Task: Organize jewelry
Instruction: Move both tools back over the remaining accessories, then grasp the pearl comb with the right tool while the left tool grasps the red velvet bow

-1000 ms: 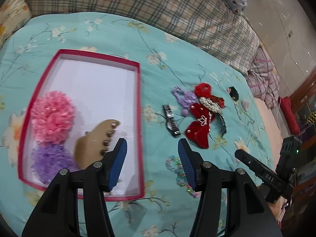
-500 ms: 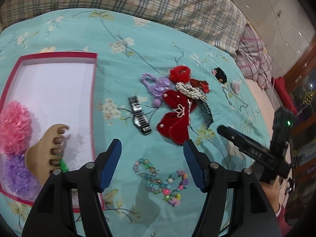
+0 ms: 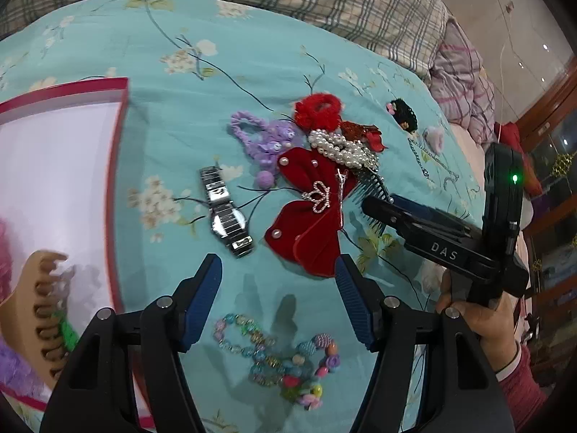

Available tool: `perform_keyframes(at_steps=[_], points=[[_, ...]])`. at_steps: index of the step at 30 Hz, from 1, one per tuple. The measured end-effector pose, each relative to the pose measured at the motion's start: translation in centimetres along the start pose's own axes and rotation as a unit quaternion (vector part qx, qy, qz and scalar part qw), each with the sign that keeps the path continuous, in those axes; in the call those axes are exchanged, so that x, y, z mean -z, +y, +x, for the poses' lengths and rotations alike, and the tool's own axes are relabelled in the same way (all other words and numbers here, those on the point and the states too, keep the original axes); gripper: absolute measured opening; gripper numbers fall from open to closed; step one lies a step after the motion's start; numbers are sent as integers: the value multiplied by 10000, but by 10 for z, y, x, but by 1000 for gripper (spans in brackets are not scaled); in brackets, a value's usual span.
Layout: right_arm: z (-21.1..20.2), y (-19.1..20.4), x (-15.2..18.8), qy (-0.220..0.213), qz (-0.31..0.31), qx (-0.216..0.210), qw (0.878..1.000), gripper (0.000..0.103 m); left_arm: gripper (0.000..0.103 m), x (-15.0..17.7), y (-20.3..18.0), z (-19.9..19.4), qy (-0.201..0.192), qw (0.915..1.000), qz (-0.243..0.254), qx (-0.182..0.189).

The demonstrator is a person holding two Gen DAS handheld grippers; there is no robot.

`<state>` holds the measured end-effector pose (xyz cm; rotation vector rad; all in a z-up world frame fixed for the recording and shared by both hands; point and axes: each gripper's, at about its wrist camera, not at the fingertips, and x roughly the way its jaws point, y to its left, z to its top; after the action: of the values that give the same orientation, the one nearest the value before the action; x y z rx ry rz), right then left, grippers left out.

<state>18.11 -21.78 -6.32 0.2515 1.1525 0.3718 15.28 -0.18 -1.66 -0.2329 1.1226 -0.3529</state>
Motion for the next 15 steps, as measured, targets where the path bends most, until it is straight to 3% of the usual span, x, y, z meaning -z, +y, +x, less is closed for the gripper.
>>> perform_keyframes(at_steps=[3, 4, 5, 15], points=[[5, -2, -6, 53, -76, -41, 9999, 63, 65, -5, -5, 11, 80, 9999, 76, 28], [5, -3, -7, 58, -87, -3, 9999, 53, 65, -6, -6, 14, 102, 9999, 95, 35], [4, -3, -7, 68, -98, 4, 9999, 52, 65, -7, -8, 18, 130, 9998, 126, 38], [-31, -17, -3, -25, 159, -226, 9996, 49, 65, -23, -25, 52, 262, 9989, 392, 5]])
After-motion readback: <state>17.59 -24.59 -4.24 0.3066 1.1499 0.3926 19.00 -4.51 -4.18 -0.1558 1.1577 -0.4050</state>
